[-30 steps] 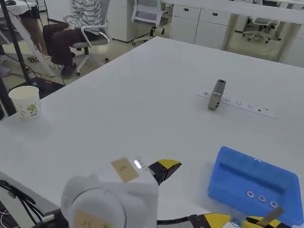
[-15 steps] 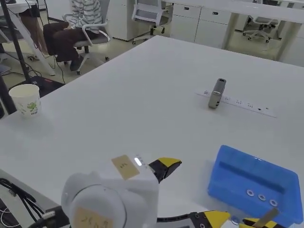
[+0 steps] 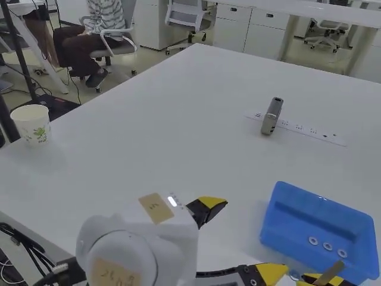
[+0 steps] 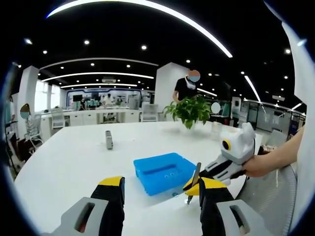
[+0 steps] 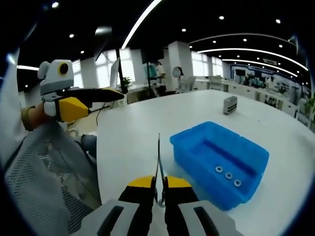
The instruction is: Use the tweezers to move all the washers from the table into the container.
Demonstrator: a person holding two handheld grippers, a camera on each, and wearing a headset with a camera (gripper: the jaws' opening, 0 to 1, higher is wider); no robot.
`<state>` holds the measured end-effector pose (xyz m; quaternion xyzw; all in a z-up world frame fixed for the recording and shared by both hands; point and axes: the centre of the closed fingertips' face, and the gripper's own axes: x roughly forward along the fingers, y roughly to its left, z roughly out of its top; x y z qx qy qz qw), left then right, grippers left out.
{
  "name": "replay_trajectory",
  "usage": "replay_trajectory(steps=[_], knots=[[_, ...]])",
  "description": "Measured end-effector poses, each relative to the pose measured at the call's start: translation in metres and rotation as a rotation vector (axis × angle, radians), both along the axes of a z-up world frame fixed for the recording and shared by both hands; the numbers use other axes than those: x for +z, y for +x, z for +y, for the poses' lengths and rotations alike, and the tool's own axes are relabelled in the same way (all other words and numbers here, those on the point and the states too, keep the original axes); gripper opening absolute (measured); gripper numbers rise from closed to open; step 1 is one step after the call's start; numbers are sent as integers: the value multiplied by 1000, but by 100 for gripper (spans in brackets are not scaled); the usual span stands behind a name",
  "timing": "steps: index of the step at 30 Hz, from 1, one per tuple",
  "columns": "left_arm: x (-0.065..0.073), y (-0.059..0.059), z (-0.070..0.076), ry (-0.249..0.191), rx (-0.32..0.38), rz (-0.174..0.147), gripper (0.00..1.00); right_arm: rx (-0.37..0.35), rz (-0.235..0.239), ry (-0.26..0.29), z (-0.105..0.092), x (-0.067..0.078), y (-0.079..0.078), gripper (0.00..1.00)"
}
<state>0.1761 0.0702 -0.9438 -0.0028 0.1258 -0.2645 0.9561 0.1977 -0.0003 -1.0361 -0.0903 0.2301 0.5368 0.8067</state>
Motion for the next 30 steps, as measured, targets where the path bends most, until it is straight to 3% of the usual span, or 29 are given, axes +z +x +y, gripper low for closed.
replay_trajectory(steps=[4,8,12,18,24,30], knots=[[0,0,0,-3,1,-1,60,27,-37,-27,2,0,-1,3],[1,0,0,-2,2,-2,60,22,-33,-30,1,0,1,2],[2,0,2,-7,10,-8,60,-24,22,-7,-2,0,5,3],[2,0,-1,1,-2,-12,60,-57,36,-1,-7,1,8,3],[2,-1,-1,3,-6,-12,61,-78,31,27,-7,11,10,3],[1,0,-1,7,-5,-8,60,-85,33,91,-3,29,14,3]])
